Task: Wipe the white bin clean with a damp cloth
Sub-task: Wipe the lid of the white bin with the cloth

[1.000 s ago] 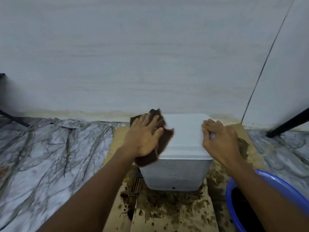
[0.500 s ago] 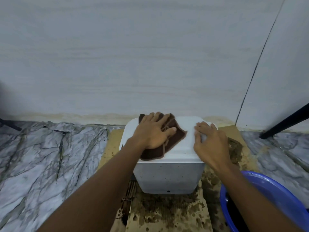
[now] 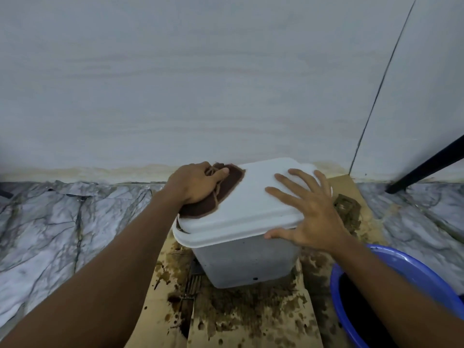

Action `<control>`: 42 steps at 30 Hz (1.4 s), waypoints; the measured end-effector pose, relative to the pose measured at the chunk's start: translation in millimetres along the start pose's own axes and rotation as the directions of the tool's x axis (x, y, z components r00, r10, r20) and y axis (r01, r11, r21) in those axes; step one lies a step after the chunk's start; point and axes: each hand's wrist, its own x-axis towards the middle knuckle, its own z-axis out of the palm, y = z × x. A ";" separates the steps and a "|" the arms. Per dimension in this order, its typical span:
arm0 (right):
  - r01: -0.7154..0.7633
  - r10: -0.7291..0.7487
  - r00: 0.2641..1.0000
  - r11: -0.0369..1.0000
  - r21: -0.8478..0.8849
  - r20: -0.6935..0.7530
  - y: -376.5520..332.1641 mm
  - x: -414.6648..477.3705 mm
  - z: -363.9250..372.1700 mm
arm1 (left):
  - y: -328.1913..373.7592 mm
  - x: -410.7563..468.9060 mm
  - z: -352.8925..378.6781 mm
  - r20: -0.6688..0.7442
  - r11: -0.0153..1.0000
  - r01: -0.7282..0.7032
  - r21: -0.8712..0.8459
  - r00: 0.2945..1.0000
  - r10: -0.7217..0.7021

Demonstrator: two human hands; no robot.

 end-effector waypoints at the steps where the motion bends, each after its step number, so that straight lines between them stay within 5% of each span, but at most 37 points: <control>1: 0.004 -0.006 0.998 0.999 0.033 0.058 10.2 5.6 -2.8 | 0.3 -2.2 0.5 -0.006 1.000 0.022 -0.006 1.000 -0.022; 7: -0.292 0.200 0.876 0.944 0.152 0.440 23.6 25.0 -22.7 | 2.5 -40.8 19.6 -0.116 1.000 0.005 -0.001 0.993 -0.005; 10: -0.363 0.299 0.907 0.912 0.192 0.295 -12.1 13.4 -17.6 | 9.3 -38.5 14.9 -0.055 0.994 -0.110 -0.018 0.993 0.109; 16: -0.267 0.243 0.963 0.927 0.263 0.119 -47.3 3.8 11.5 | 4.6 -23.6 5.8 0.050 0.993 -0.025 -0.117 0.998 0.031; 24: -0.179 0.062 0.919 0.946 0.272 0.389 10.0 36.4 -11.8 | 28.6 -78.9 25.8 -0.094 1.000 0.022 -0.005 0.995 -0.022; 28: -0.343 0.218 0.903 0.885 0.317 0.369 -14.1 21.5 -12.5 | 27.4 -57.2 15.2 -0.012 0.996 -0.084 -0.016 0.996 0.084; 33: -0.488 0.402 0.873 0.746 0.454 0.277 -47.5 9.5 3.9 | 14.1 -37.0 5.6 0.060 0.977 0.010 -0.211 0.998 0.003; 38: -0.463 0.261 0.871 0.722 0.515 0.417 -13.2 31.9 -7.0 | 19.2 -59.0 17.9 -0.003 0.947 0.128 -0.294 0.991 -0.134; 42: -0.469 0.156 0.772 0.795 0.385 0.617 12.5 57.1 -30.6 | 36.9 -80.3 41.8 -0.126 0.950 0.160 -0.268 0.972 -0.199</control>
